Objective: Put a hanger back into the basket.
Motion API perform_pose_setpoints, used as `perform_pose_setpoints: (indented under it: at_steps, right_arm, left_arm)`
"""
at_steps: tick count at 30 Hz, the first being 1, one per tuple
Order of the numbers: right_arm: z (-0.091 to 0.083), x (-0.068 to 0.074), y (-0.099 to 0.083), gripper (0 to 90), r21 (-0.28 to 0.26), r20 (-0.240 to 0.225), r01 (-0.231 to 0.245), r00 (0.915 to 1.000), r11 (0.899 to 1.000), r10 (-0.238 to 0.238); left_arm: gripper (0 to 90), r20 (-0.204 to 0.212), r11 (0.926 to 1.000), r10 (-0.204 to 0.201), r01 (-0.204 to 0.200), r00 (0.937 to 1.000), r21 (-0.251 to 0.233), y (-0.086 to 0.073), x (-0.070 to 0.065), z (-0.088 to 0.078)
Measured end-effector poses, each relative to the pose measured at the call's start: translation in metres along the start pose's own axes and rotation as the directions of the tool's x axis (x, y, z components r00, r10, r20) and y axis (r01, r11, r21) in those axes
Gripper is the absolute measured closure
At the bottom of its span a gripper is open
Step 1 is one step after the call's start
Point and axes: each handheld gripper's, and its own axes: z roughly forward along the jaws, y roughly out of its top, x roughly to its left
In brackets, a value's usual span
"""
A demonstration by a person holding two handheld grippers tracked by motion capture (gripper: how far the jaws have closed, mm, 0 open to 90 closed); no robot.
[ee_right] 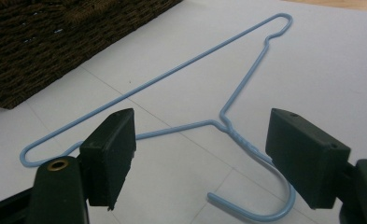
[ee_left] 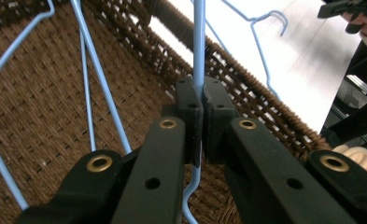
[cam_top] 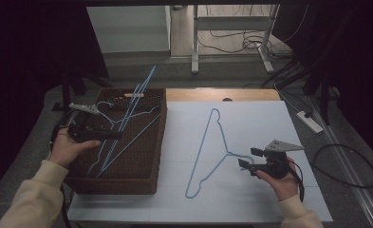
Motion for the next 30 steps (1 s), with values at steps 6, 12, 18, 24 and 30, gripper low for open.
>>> perform_pose_setpoints:
  at_steps: [6,12,18,24,30]
  right_arm:
    - [0.0,0.0,0.0,24.9,0.003,0.001,-0.002,1.0,1.0,0.002]
    - [0.001,0.0,0.0,24.9,0.006,0.002,-0.003,1.0,1.0,0.003]
    - [0.001,-0.001,-0.001,24.7,0.008,0.003,-0.002,1.0,1.0,0.001]
    - [0.002,0.0,-0.001,24.7,0.01,0.003,-0.002,1.0,1.0,0.002]
    - [0.003,-0.001,-0.001,24.7,0.017,0.001,-0.003,1.0,1.0,0.003]
  left_arm:
    - [87.0,-0.001,0.999,-0.001,0.001,1.0,0.045,-0.008,0.007,0.007]
    - [87.0,-0.009,0.9963,0.001,-0.001,1.0,0.086,-0.014,0.012,0.015]
    - [87.0,0.009,0.9949,0.003,-0.004,1.0,0.101,-0.019,0.015,0.017]
    - [87.0,0.011,0.992,-0.007,0.006,0.9999,0.126,-0.026,0.017,0.016]
    - [87.0,-0.002,0.9873,-0.04,0.04,0.9992,0.154,-0.032,0.026,0.025]
